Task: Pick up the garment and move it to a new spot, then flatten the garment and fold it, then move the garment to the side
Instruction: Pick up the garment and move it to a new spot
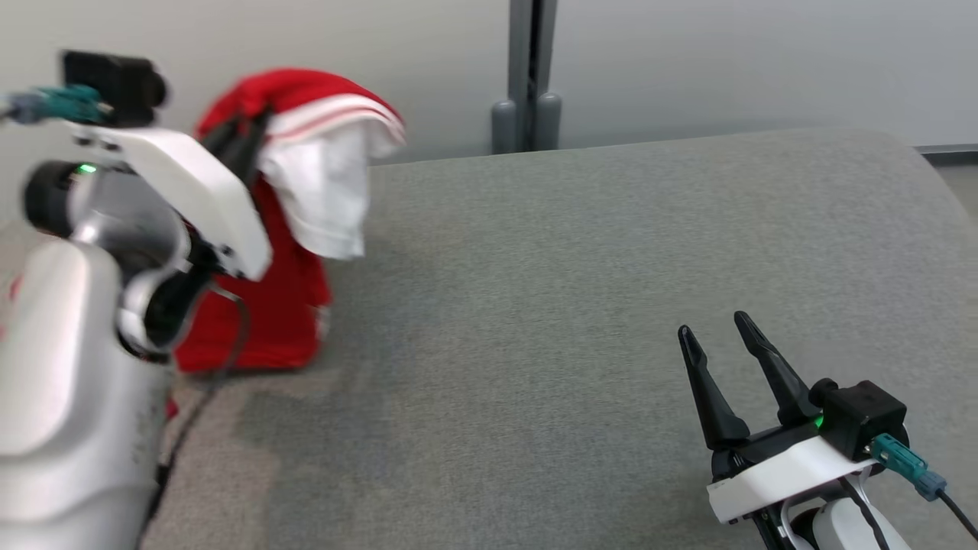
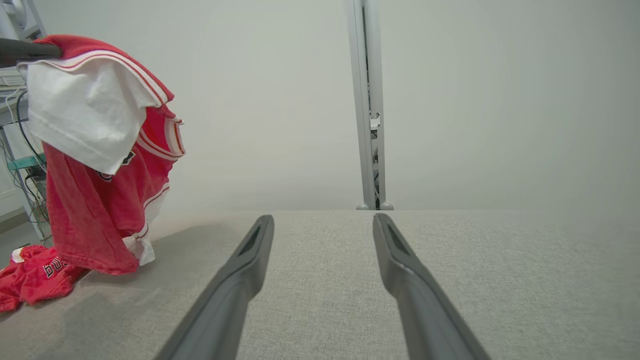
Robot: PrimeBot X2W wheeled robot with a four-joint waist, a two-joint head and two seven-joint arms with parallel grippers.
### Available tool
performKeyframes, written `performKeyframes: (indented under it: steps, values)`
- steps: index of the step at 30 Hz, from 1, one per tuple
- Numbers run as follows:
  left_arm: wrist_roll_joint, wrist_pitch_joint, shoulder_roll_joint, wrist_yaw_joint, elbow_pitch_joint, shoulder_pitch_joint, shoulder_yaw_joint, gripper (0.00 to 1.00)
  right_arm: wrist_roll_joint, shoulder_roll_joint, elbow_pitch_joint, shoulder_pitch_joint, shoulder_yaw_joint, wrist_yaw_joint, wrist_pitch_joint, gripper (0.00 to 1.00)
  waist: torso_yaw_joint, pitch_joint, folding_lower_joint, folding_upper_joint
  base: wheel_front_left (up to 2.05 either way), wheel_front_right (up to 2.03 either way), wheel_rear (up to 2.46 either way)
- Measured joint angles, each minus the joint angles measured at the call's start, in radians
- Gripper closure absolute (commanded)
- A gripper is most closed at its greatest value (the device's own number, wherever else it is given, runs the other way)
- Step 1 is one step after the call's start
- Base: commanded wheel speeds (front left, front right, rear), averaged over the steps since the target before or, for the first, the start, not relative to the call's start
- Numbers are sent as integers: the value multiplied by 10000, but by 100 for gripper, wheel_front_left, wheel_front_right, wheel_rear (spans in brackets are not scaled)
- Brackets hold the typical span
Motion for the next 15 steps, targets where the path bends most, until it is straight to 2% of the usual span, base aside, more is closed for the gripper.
performKeyframes:
  steps: [4, 5, 8, 11, 15]
  values:
    - [73, 171, -474, 180, -1327, 831, -629, 100, 25, -19, -61, 4, -36, 0, 4, 0, -433, -43, 0, 0, 0, 0, 0]
    - [73, 171, -474, 180, -1327, 831, -629, 100, 25, -19, -61, 4, -36, 0, 4, 0, -433, -43, 0, 0, 0, 0, 0]
    - [157, 130, -1018, 247, -1722, 1358, -1235, 100, 31, -21, -81, -20, -65, 2, 8, 0, -733, 26, -1, 0, 0, 0, 0]
    - [293, -153, -1559, 247, -1427, 1685, -1847, 100, 102, -17, -63, -52, -21, 2, 15, 0, -997, 170, 0, 0, 0, 0, 0]
    - [113, -667, -2052, 52, -192, 1903, -2686, 100, 128, 21, -21, -213, 59, 2, 12, 0, -1352, 382, -1, 0, 0, 0, 0]
